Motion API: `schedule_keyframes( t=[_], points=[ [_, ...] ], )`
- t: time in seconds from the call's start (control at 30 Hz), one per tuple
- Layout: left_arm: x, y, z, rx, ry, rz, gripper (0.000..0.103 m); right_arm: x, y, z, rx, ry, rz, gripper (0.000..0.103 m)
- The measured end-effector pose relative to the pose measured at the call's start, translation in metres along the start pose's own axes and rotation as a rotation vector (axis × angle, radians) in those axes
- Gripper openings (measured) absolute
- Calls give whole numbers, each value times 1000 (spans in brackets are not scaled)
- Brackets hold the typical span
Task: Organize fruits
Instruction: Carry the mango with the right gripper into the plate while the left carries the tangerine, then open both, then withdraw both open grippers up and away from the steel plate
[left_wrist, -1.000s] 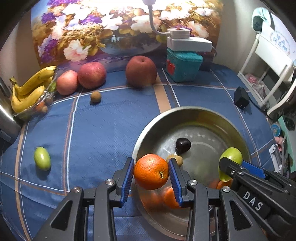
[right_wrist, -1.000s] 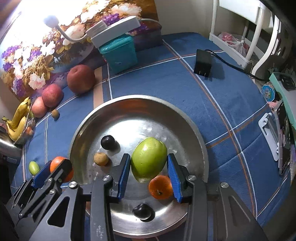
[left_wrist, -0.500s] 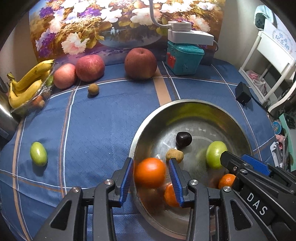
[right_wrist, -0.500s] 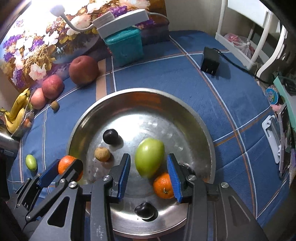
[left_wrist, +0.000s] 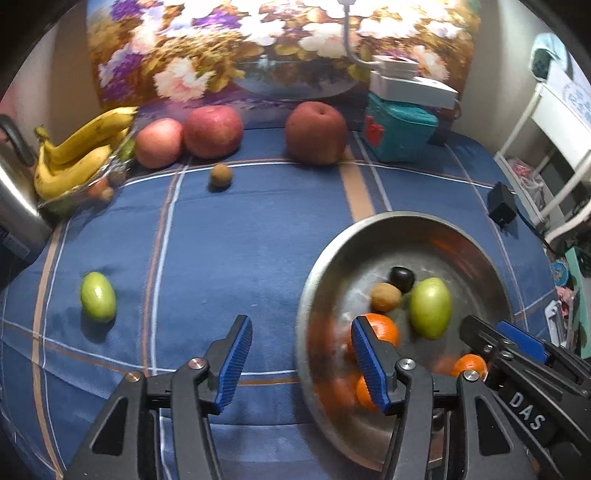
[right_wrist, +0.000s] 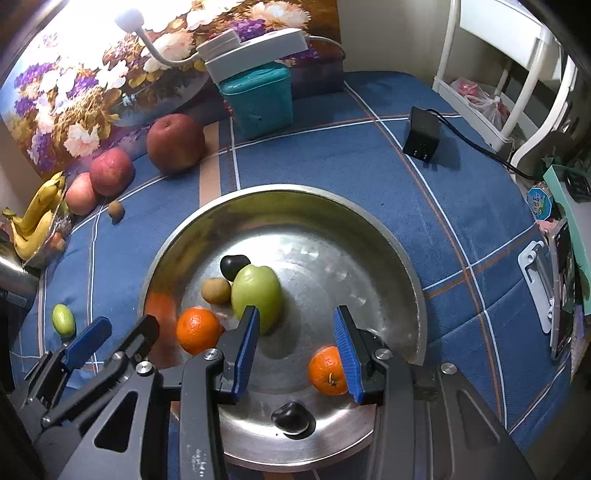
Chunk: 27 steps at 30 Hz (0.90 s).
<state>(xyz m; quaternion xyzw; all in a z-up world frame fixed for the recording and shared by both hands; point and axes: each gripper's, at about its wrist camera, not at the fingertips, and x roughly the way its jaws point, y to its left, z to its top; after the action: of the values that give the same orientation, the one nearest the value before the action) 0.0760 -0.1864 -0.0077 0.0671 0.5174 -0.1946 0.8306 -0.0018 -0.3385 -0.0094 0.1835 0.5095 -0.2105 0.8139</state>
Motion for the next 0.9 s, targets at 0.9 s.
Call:
schedule_keyframes(
  t=[0.9],
  points=[
    [-17,58,-15,-108,-3,76,67,-6,24,-27,-83,30,-14,43]
  ],
)
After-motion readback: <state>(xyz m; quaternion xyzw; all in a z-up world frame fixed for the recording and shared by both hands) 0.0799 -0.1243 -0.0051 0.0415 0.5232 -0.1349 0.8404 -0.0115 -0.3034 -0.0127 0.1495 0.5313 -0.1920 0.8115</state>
